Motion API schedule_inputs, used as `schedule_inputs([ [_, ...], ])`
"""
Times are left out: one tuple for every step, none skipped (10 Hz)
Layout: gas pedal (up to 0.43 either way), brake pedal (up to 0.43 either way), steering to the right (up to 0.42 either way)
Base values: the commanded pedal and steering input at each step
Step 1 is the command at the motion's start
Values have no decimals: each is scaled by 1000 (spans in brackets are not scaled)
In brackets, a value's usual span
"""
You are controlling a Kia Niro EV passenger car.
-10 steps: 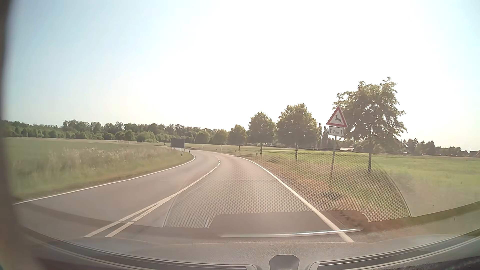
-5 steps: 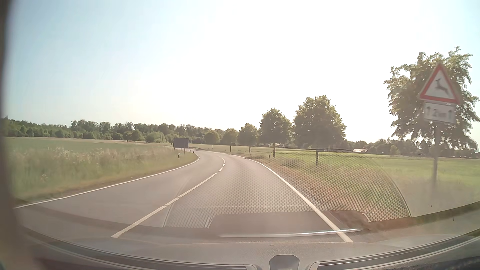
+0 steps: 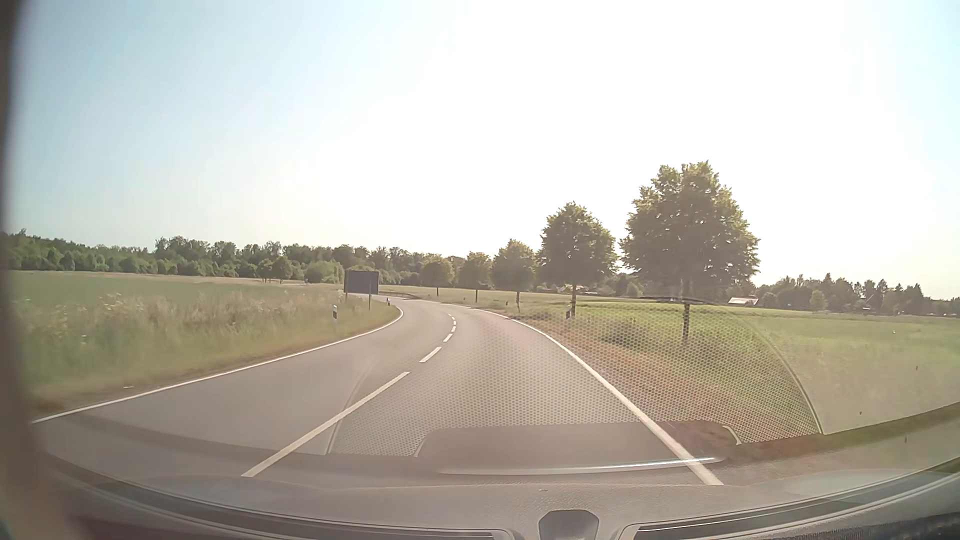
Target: Follow the waypoints while adhering to traffic rules and regulations
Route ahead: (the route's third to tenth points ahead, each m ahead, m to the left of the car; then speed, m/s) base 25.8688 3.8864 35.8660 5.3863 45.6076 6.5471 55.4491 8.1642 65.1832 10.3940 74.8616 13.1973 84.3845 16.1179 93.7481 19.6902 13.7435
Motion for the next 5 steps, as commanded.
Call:
schedule_inputs([
  [260, 6, -12],
  [260, 6, -12],
  [260, 6, -11],
  [260, 6, -10],
  [260, 6, -9],
])
